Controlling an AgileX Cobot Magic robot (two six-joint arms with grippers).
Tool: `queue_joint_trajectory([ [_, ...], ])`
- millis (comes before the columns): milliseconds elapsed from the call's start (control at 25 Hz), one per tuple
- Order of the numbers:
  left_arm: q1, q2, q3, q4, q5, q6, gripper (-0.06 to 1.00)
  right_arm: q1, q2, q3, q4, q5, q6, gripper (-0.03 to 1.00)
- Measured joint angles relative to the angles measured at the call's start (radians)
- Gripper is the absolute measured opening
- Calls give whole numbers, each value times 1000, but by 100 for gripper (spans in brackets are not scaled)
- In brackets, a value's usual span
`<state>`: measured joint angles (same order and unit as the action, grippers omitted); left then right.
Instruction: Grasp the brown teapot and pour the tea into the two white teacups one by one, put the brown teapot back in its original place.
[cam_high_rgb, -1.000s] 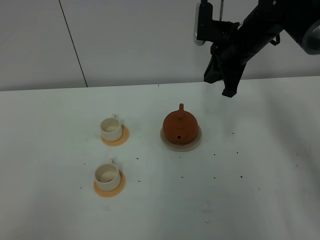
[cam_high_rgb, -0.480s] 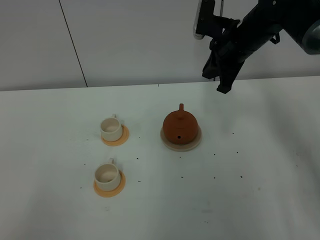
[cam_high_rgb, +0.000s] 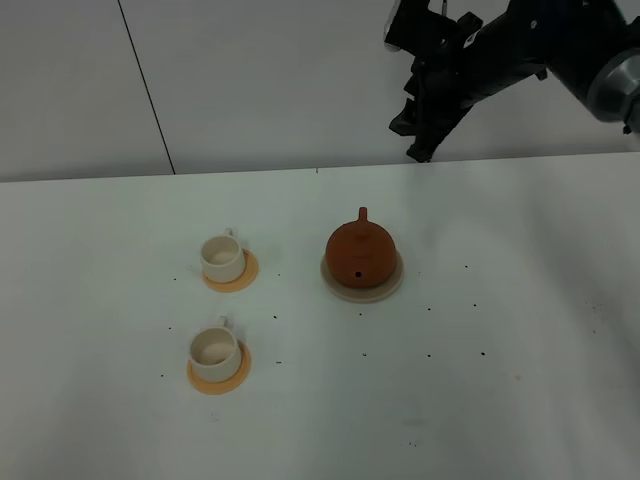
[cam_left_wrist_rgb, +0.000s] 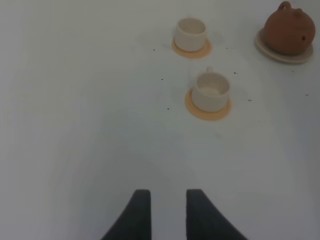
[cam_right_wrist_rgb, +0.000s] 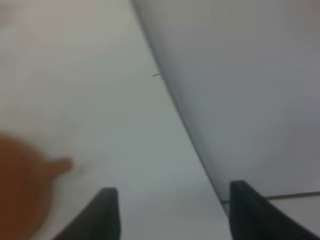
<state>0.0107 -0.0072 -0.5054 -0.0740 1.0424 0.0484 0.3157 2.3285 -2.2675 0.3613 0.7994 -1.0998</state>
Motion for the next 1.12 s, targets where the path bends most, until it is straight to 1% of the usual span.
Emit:
queue_joint_trajectory([
  [80, 0, 0, 0, 0, 0, 0, 24, 0, 29, 0, -1, -33, 32, 45],
  [120, 0, 0, 0, 0, 0, 0, 24, 0, 44, 0, -2, -38, 36, 41],
  [240, 0, 0, 0, 0, 0, 0, 24, 1, 78, 0, 1, -43, 34, 24],
  [320, 0, 0, 0, 0, 0, 0, 24, 3, 93, 0, 8, -44, 20, 9],
  [360, 0, 0, 0, 0, 0, 0, 24, 6, 101, 0, 18, -47, 13, 4],
  [400, 0, 0, 0, 0, 0, 0, 24, 9, 106, 0, 24, -49, 6, 2],
  [560, 0, 0, 0, 0, 0, 0, 24, 34, 116, 0, 43, -57, -33, -1],
  [840, 0, 0, 0, 0, 0, 0, 24, 81, 155, 0, 60, -79, -79, -1],
  [1120, 0, 0, 0, 0, 0, 0, 24, 90, 180, 0, 87, -106, -137, -1],
])
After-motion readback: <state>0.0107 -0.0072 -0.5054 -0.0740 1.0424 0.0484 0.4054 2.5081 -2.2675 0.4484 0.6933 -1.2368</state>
